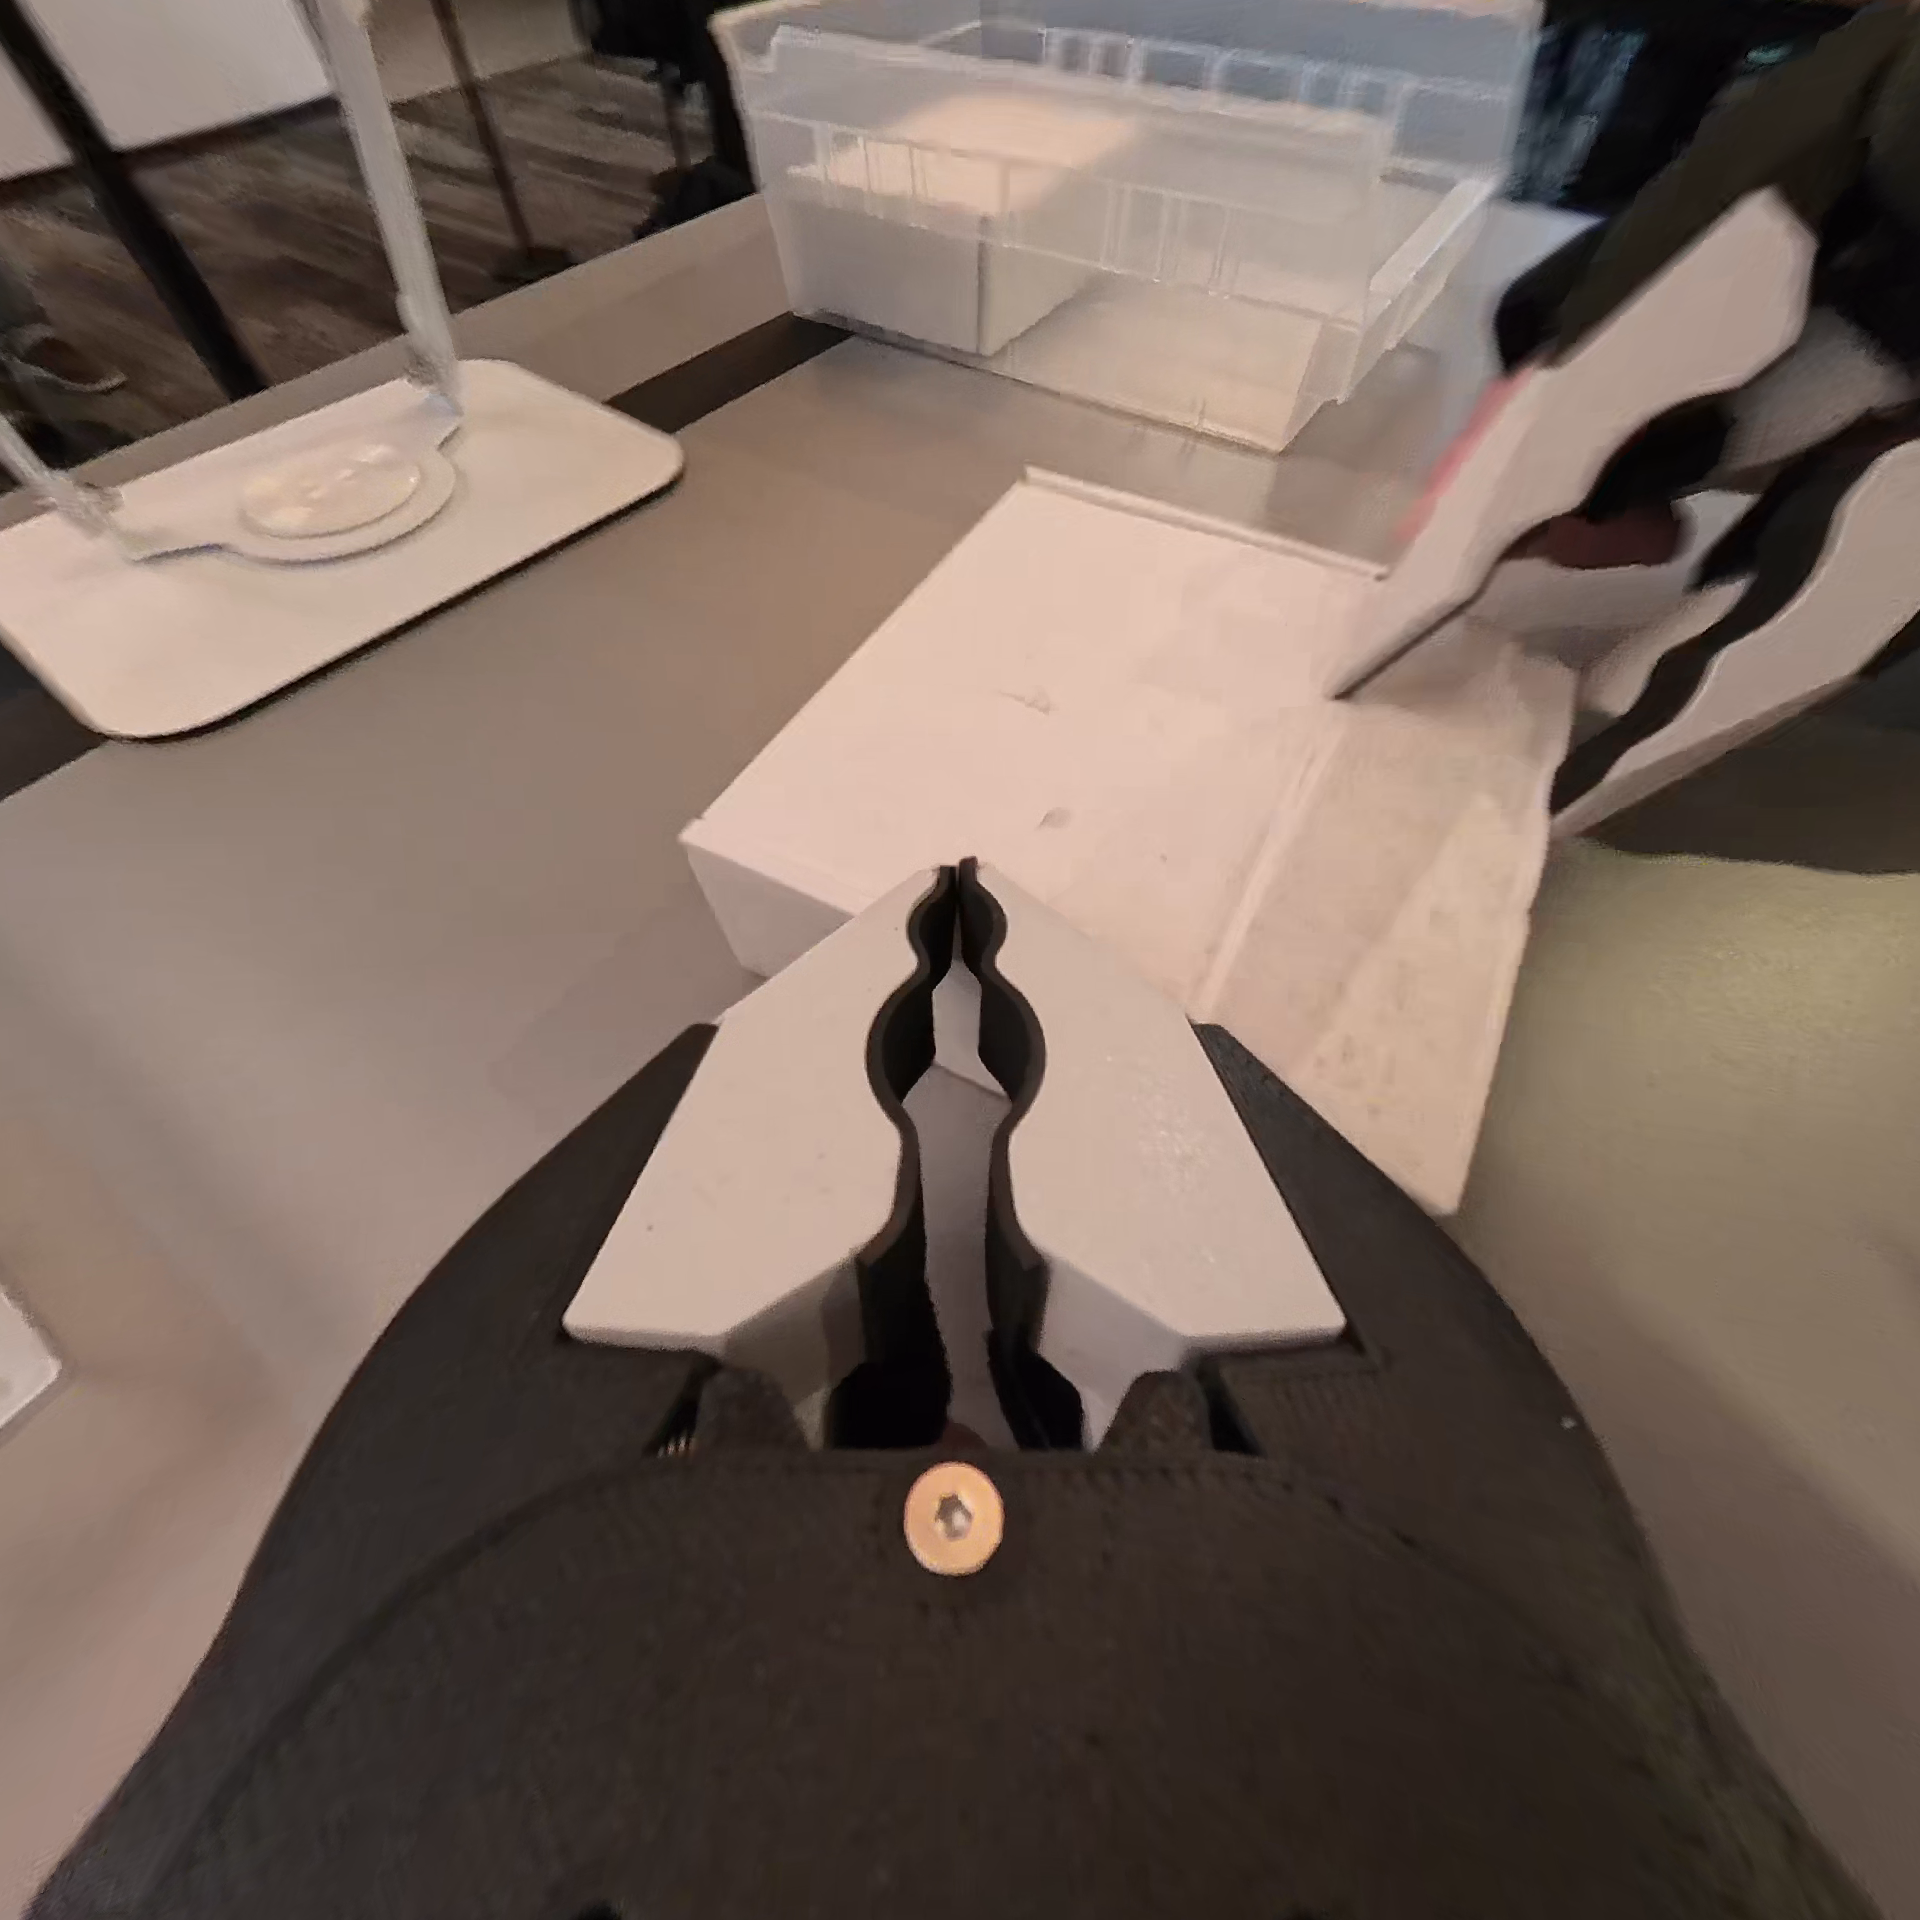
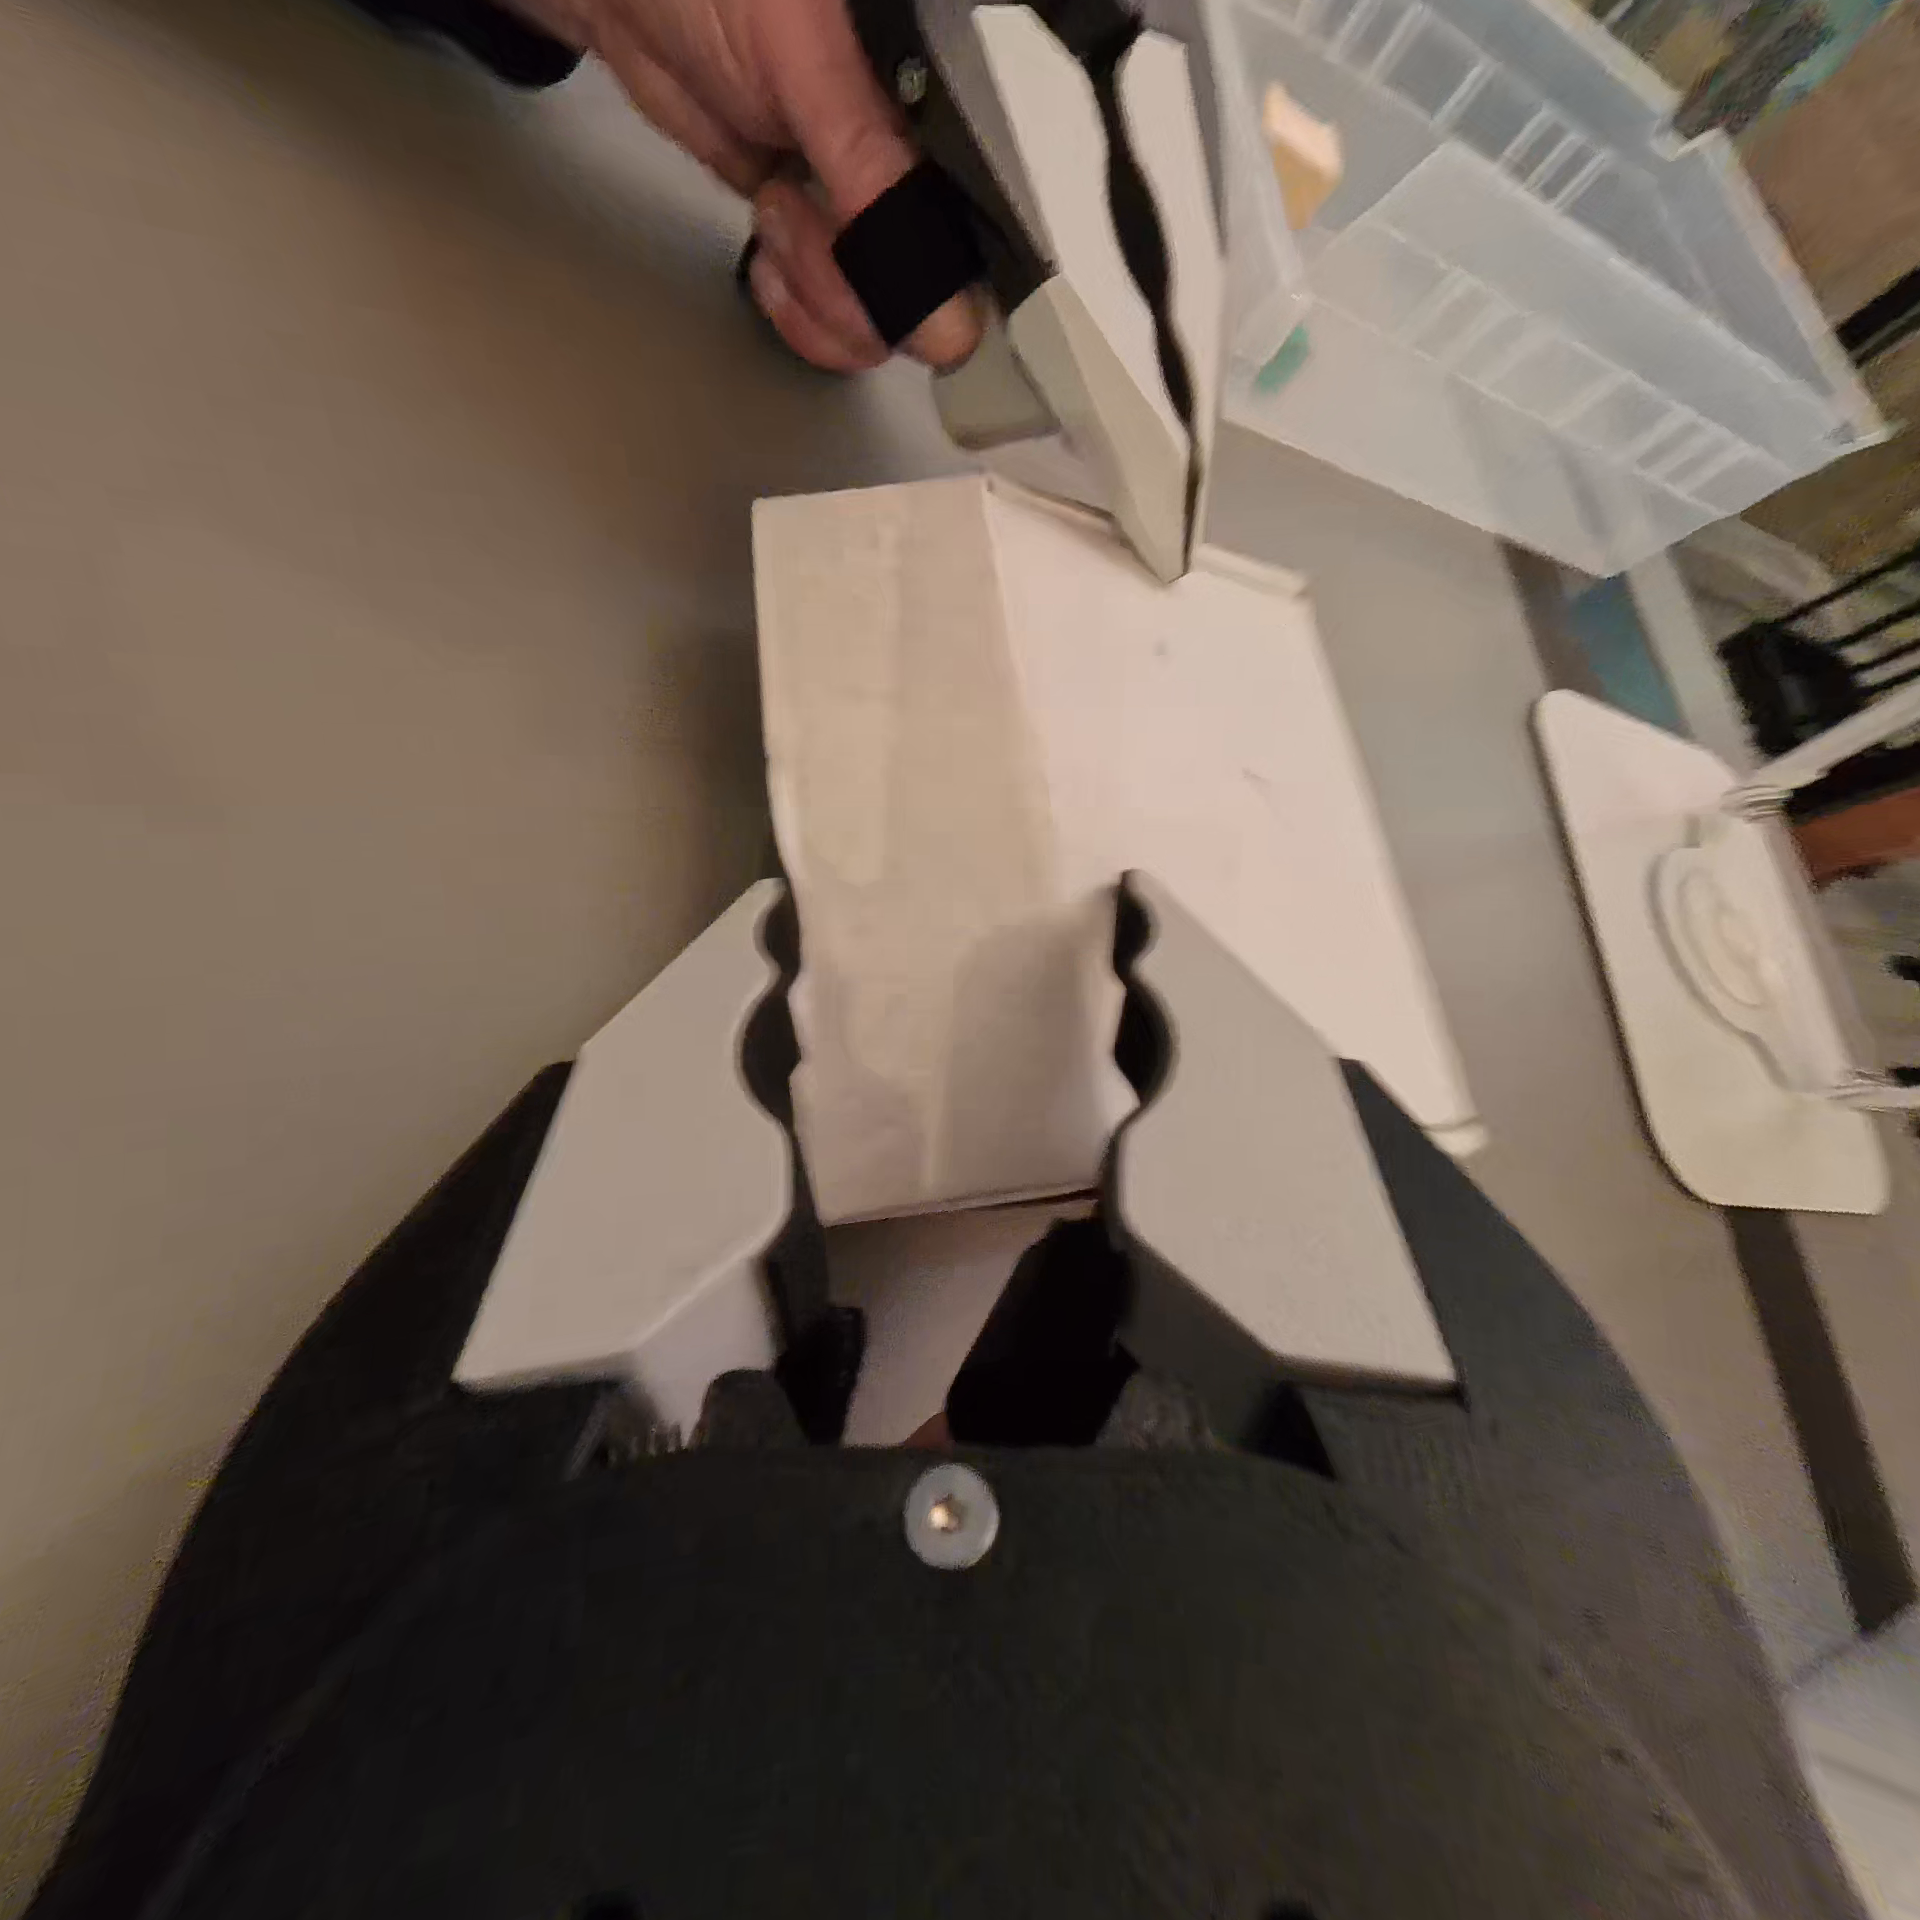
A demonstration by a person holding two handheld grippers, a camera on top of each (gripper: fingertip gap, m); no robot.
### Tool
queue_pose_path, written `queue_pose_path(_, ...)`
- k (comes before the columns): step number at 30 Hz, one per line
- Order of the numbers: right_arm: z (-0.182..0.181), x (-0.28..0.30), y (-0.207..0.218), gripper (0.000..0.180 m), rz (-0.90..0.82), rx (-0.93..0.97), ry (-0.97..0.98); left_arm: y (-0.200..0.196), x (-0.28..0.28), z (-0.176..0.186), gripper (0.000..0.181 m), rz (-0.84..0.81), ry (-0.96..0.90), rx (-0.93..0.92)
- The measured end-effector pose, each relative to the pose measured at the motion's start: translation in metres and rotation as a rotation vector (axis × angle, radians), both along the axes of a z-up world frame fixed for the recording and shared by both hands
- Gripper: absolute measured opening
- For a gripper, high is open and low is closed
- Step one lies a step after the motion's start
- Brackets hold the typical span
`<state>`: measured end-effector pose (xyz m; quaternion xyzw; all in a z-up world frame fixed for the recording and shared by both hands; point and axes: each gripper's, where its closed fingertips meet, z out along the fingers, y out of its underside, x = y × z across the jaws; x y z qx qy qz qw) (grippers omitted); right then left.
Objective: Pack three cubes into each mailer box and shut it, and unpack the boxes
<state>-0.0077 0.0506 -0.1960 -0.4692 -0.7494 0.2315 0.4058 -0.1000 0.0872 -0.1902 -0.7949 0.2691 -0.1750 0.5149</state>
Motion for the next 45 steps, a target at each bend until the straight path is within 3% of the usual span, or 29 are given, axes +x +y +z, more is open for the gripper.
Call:
queue_pose_path(1, -0.001, 0.002, -0.001, 0.045, 0.006, -0.031, -0.007, -0.001, 0.0, 0.0, 0.0, -0.009, 0.005, 0.006)
queue_pose_path(3, -0.001, 0.002, 0.0, 0.045, 0.007, -0.068, 0.006, -0.003, 0.002, 0.001, 0.0, -0.025, 0.013, 0.015)
queue_pose_path(12, 0.03, 0.002, 0.013, 0.002, -0.116, 0.339, 0.085, 0.001, 0.001, 0.0, 0.0, -0.04, 0.019, 0.011)
queue_pose_path(22, 0.03, -0.001, 0.015, 0.0, -0.126, 0.383, 0.028, -0.009, -0.002, 0.002, 0.0, -0.059, 0.033, 0.015)
queue_pose_path(27, 0.037, -0.003, 0.019, 0.0, -0.145, 0.311, 0.037, -0.01, -0.002, 0.002, 0.0, -0.076, 0.067, 0.014)
queue_pose_path(38, 0.101, -0.015, 0.051, 0.001, -0.258, 0.12, 0.131, -0.007, -0.001, 0.001, 0.0, -0.114, 0.103, 0.031)
queue_pose_path(45, 0.136, -0.04, 0.112, 0.002, -0.373, 0.256, 0.105, -0.006, 0.004, 0.001, 0.0, -0.159, 0.149, 0.03)
